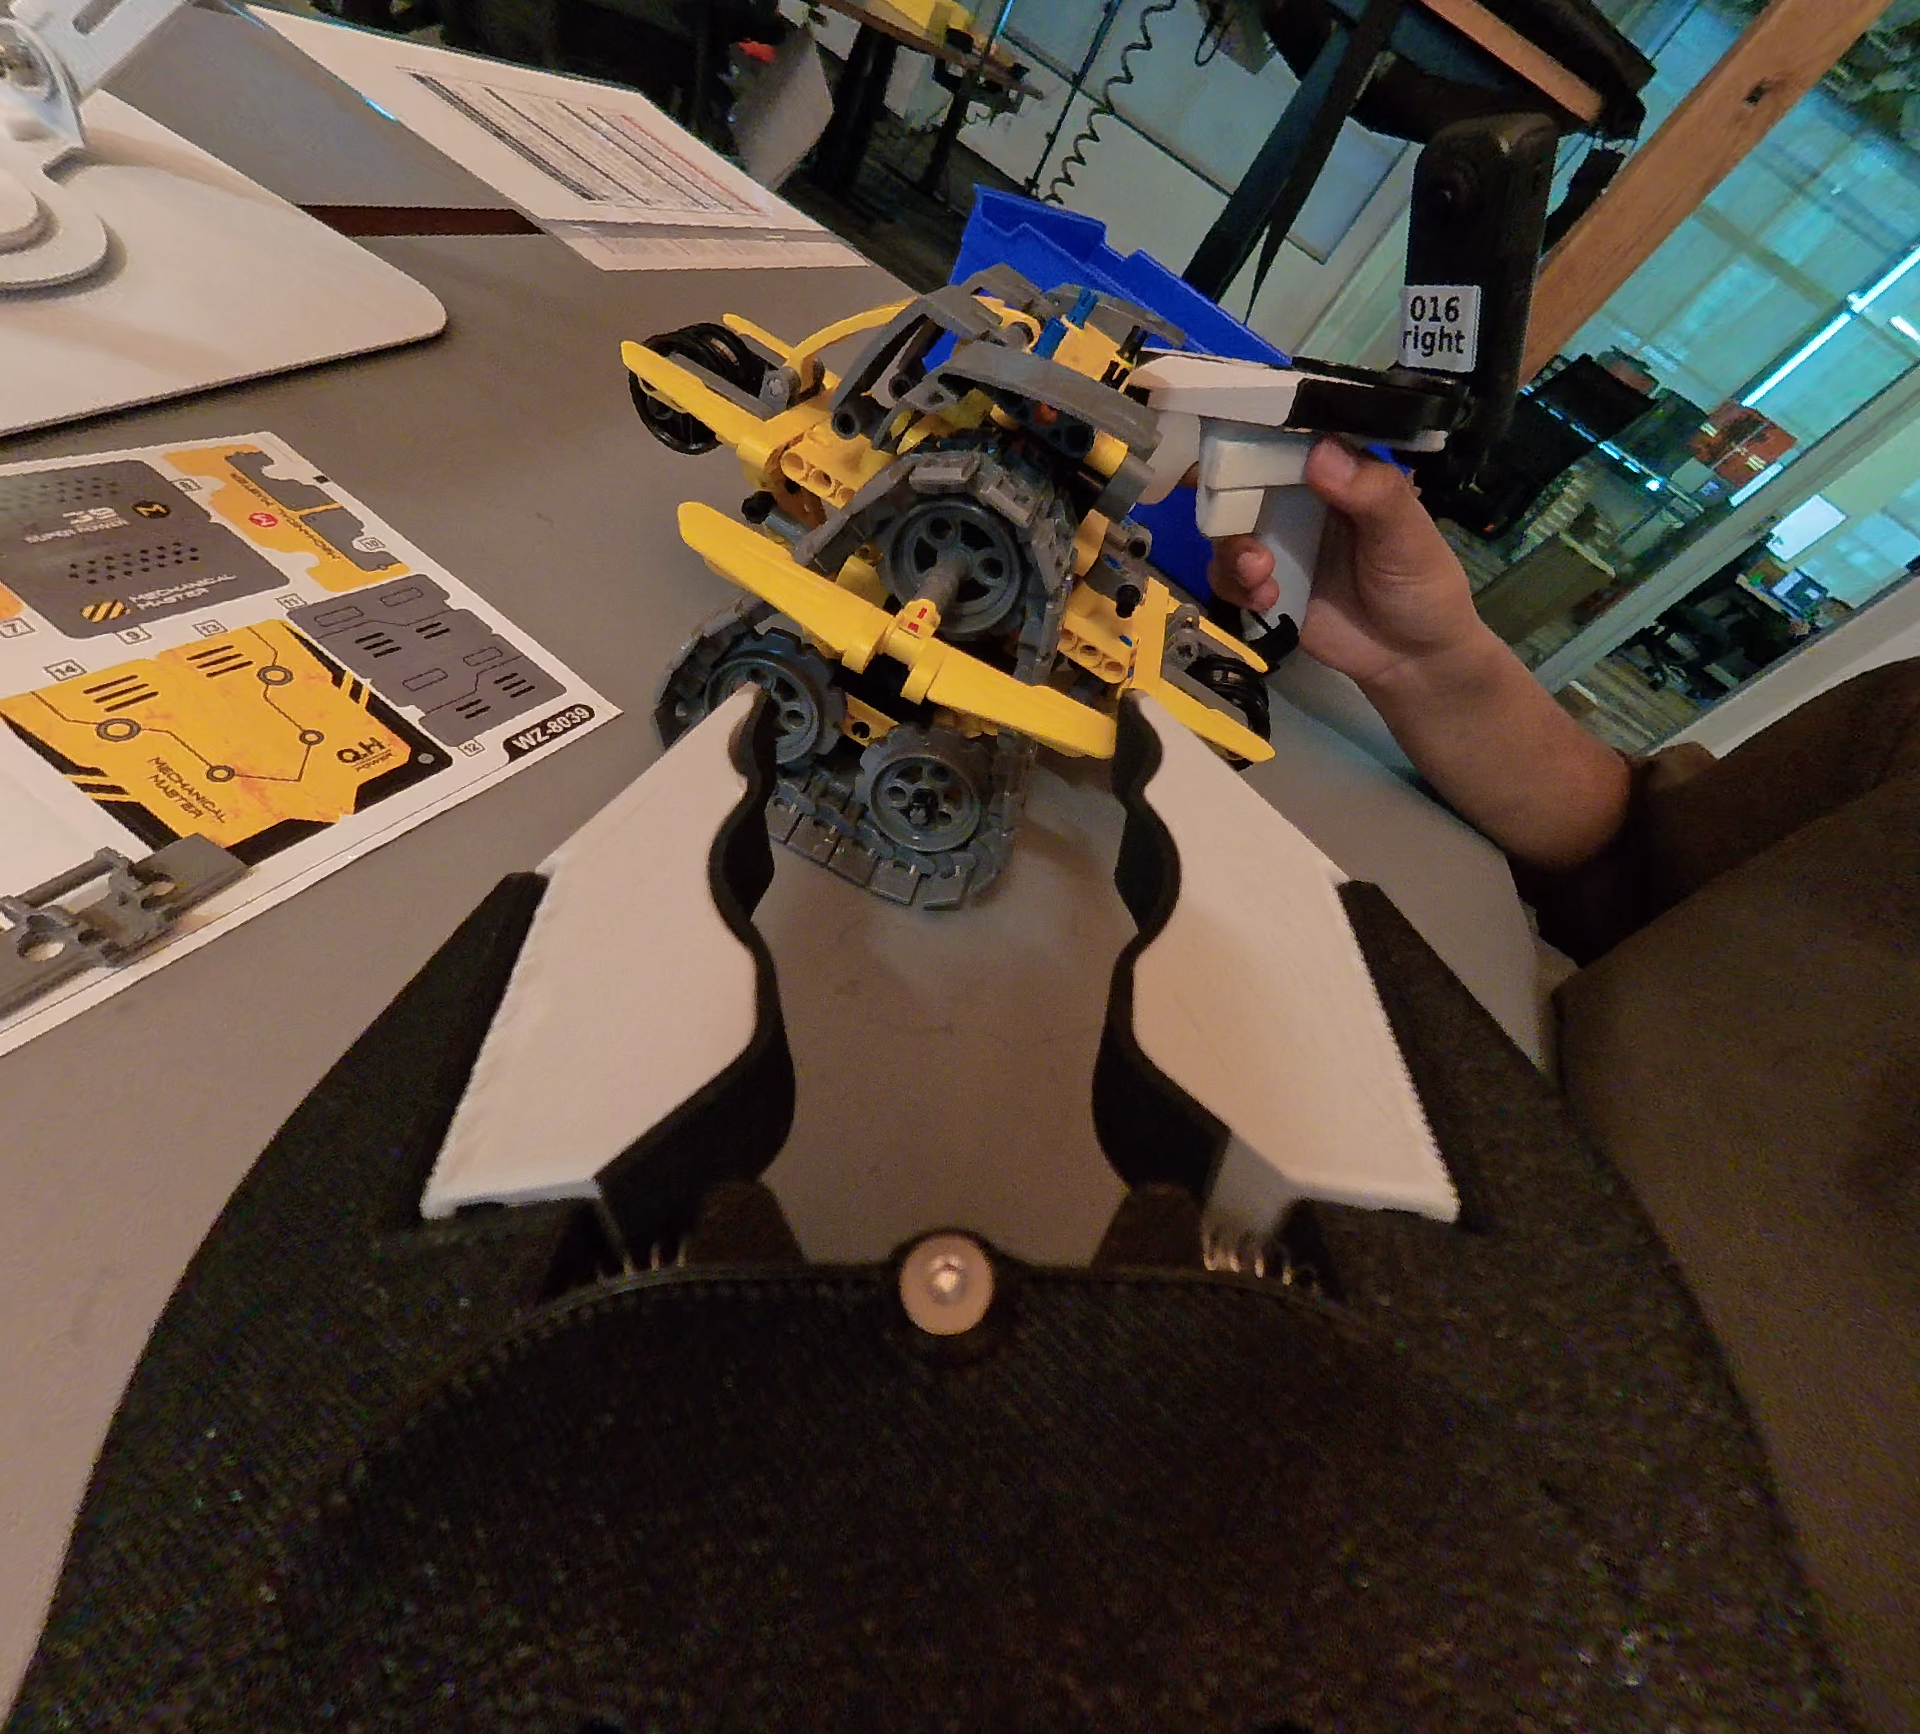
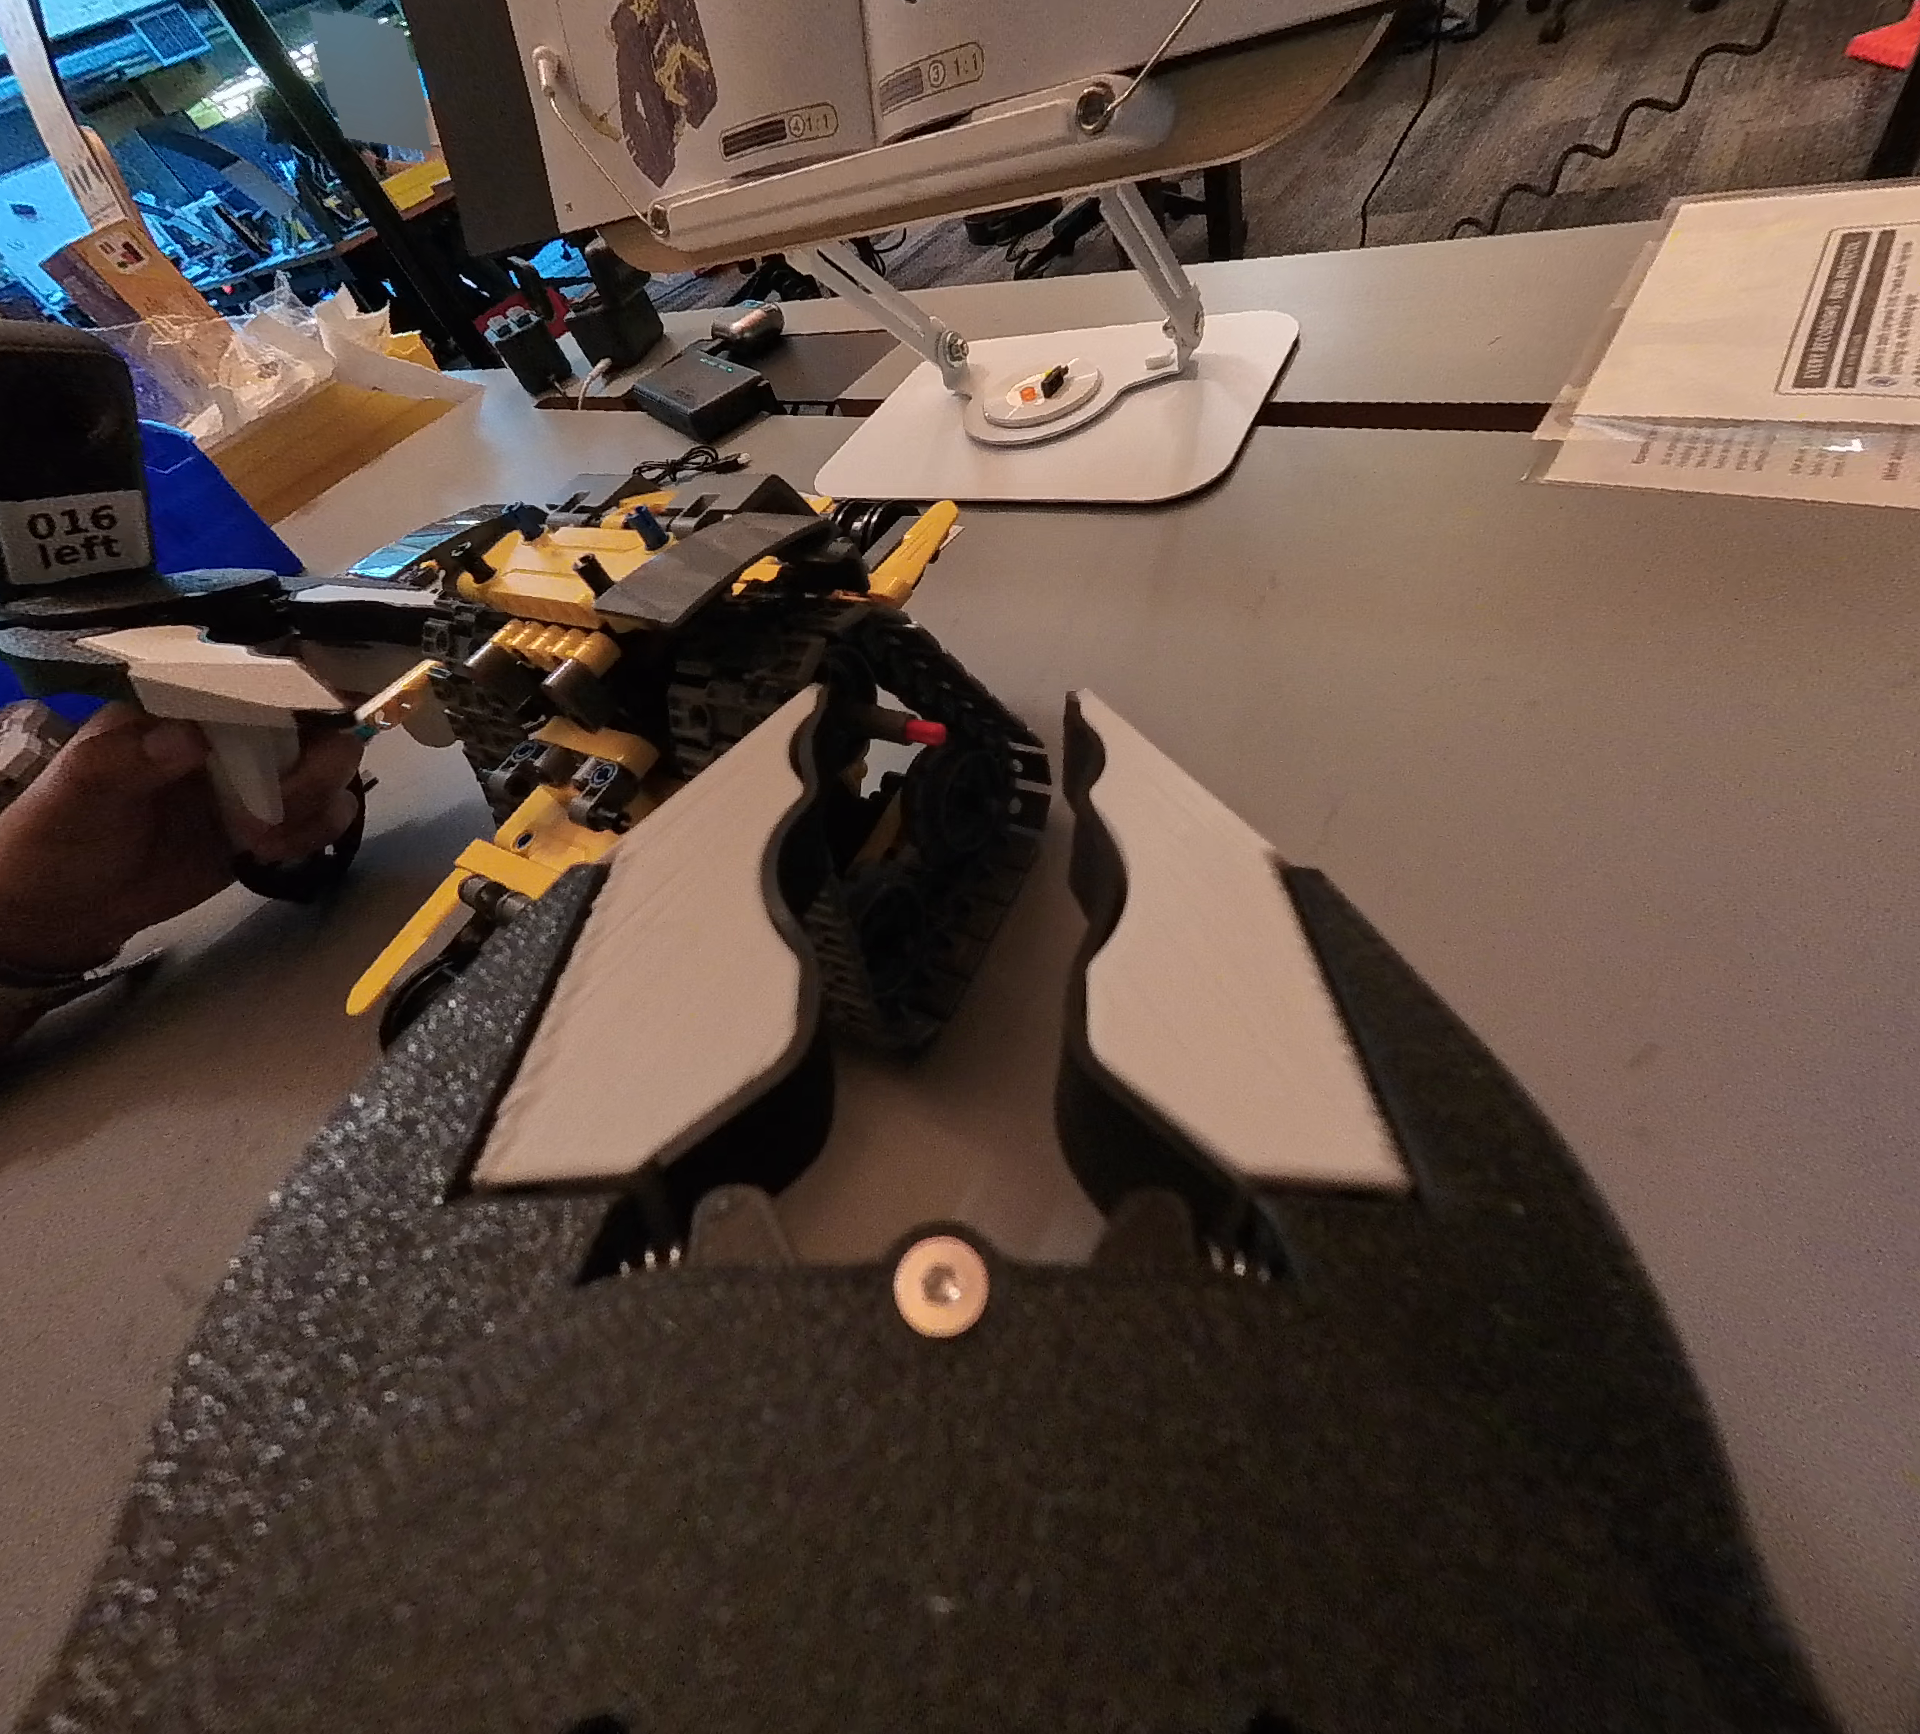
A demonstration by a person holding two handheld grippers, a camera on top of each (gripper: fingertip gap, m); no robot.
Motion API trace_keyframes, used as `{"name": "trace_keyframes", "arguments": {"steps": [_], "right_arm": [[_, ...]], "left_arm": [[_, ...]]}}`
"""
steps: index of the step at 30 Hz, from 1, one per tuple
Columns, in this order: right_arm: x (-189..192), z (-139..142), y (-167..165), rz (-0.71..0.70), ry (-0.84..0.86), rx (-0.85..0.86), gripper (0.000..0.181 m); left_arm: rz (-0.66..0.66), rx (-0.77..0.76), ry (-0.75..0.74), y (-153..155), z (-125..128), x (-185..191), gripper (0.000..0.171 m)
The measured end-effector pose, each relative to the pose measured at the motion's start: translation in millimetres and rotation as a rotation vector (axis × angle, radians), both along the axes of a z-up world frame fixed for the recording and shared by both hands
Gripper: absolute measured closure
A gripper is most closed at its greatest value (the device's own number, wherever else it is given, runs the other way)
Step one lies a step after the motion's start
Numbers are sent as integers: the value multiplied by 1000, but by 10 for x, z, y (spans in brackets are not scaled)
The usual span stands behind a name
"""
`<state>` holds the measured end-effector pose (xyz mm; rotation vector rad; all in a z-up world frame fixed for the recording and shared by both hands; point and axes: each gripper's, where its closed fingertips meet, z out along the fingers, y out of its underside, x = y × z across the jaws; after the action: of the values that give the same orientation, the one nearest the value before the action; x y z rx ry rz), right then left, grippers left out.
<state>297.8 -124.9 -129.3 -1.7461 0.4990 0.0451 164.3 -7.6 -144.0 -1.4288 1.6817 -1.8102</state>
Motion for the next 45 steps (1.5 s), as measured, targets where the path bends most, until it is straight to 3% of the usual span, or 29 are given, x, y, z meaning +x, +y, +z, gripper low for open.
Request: {"name": "trace_keyframes", "arguments": {"steps": [6,14,19,24,29,39,45], "right_arm": [[23,-1,-11,-14,-10,-8,134],[121,50,-74,-117,-199,-103,116],[237,226,-187,-247,-356,-118,90],[-36,694,-218,-218,-528,41,95],[-537,1014,-195,-57,-603,238,113],[-1314,893,103,321,-442,346,137],[-1375,874,124,354,-409,361,137]], "left_arm": [[-1,-19,-23,19,60,-12,105],[77,-9,-85,237,235,-36,101],[169,20,-151,482,426,-90,95],[337,231,-223,867,716,-274,92],[650,447,-258,1451,1049,-900,98],[1016,662,214,2299,406,-2551,121],[1076,587,405,2452,-68,-2999,149]]}}
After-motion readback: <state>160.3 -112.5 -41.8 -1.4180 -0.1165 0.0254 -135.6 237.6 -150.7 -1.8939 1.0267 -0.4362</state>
